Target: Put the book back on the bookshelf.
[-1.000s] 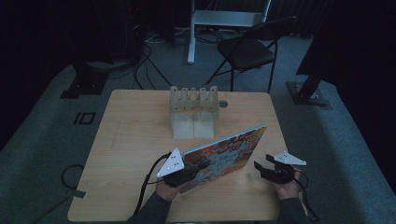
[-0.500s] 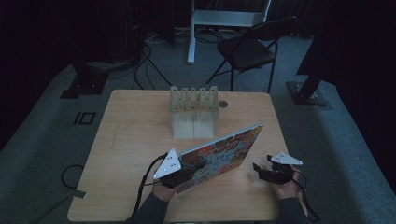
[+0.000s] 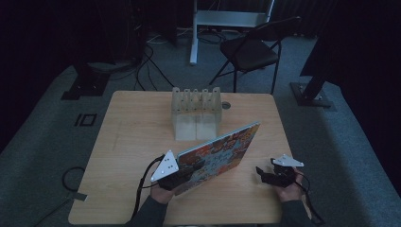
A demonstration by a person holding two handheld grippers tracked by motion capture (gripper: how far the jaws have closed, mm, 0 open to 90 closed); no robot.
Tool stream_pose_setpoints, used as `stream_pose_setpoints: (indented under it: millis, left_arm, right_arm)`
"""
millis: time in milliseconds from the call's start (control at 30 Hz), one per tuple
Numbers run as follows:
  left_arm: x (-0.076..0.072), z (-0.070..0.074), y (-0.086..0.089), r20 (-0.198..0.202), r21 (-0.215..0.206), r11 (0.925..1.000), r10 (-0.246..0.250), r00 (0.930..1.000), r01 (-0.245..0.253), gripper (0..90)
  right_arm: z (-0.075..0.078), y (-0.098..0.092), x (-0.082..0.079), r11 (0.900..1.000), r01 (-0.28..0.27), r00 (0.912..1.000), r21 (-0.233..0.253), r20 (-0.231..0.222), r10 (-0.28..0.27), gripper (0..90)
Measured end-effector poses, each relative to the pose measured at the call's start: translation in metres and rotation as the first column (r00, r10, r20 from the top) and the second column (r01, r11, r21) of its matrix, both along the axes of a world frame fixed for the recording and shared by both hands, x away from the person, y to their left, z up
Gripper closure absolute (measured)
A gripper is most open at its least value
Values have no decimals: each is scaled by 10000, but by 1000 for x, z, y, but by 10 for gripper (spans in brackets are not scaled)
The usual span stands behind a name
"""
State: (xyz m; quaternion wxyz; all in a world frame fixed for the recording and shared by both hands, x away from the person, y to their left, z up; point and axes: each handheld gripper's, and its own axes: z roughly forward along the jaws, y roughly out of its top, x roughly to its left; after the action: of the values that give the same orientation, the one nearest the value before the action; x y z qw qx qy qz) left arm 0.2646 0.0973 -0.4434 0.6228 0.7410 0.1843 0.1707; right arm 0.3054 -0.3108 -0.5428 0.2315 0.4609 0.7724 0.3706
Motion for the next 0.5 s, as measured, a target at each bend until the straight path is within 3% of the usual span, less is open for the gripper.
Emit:
stream_pose_setpoints:
  millis: [500]
  left_arm:
    - [0, 4, 7, 51, 106, 9996, 250, 9997, -250, 812]
  right_arm:
    - [-5, 2, 3, 9999, -103, 9993, -111, -360, 99, 202]
